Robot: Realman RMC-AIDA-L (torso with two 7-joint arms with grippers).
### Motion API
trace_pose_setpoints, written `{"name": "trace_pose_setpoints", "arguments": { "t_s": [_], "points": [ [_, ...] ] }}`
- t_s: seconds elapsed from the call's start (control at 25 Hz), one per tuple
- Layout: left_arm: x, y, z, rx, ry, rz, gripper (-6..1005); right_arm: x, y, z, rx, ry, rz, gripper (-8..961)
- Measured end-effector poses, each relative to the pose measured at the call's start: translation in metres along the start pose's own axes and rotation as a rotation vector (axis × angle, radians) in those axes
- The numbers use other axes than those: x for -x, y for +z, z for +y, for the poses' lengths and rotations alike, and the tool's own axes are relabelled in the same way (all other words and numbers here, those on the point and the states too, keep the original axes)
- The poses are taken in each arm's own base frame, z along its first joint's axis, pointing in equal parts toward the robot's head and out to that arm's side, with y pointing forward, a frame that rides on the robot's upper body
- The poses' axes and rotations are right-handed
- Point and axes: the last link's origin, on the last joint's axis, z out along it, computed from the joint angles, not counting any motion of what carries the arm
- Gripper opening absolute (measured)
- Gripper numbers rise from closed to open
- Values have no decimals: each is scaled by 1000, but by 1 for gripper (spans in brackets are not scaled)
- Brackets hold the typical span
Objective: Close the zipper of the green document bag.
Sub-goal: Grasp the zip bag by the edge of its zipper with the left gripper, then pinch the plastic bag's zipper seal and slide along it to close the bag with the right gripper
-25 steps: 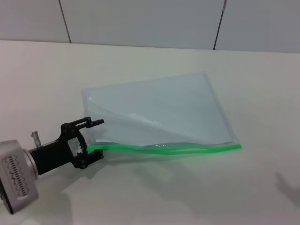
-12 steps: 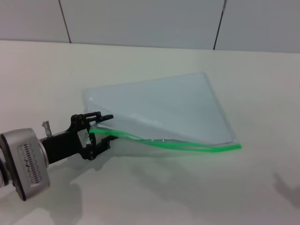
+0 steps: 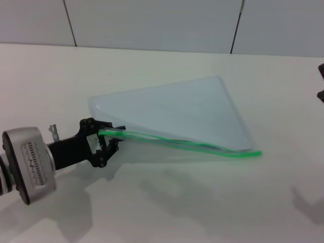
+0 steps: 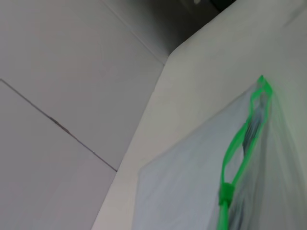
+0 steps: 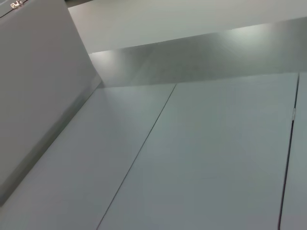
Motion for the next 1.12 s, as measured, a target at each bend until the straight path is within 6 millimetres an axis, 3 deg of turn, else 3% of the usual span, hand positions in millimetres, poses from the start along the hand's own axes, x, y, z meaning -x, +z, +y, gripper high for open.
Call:
{"name": "trace_pose_setpoints", "arguments": {
  "t_s": [0.2,0.64,0.88,1.12],
  "points": [
    [0,1,0,-14,-21,-7,129,-4,3,7,58,-16,13,872],
    [-11,8,4,-8,-34,54,81,-20,34,30,290,92,26,873],
    [-20,11,1,-22,-60,113,74,-33,60,47,558,209,59,872],
    [-27,9,-1,-31,-79,166,67,-44,75,62,706,229,111,869]
  ]
}}
